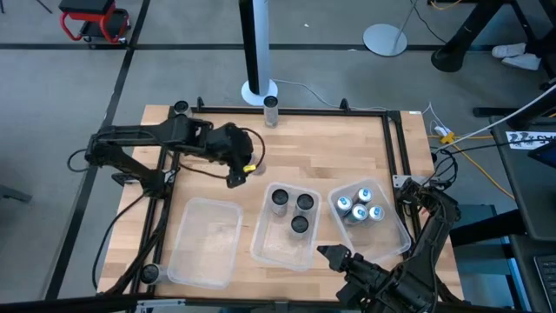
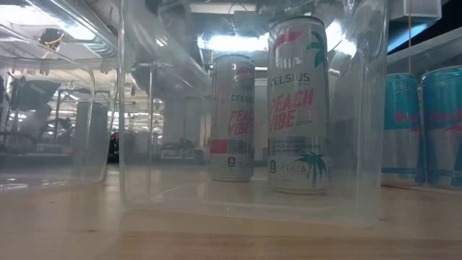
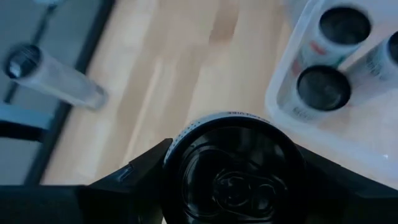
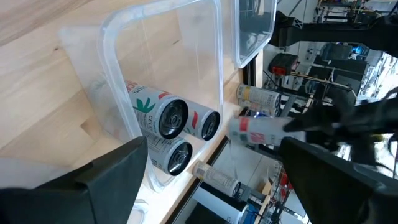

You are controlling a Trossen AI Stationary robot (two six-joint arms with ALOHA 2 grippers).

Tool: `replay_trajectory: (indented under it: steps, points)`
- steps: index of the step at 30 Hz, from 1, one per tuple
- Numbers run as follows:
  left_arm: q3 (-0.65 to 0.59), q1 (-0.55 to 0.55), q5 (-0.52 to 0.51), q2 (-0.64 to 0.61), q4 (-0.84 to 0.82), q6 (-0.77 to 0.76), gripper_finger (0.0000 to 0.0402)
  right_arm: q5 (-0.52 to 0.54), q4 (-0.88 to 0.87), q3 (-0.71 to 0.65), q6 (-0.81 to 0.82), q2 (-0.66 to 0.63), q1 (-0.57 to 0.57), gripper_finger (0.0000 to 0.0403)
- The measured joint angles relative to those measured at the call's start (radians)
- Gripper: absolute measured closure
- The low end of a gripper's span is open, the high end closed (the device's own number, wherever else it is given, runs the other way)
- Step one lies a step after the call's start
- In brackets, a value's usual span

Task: Sort soda cans
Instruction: Put the white-pink soda can into the middle transparent bin

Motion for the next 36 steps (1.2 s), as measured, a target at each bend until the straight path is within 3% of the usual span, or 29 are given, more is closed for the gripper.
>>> replay_trajectory:
  steps: [9,21,28,36]
  points:
    - [0.131,-0.170,-0.034,0.000,0.018,-0.001,0.0154,0.000,0.000,0.000,-0.001,0.000,0.000,0.0039]
    - [0.138,-0.396,-0.031,0.061,0.095,0.025,0.0154,0.007,0.000,0.000,-0.001,0.000,0.000,0.0039]
    - [0.138,-0.433,-0.035,0.201,0.148,0.062,0.0154,0.017,0.000,0.000,-0.001,-0.001,0.000,0.0039]
    - [0.138,-0.385,0.023,0.318,0.147,0.082,0.0154,0.017,0.000,0.000,0.000,-0.001,0.000,0.0039]
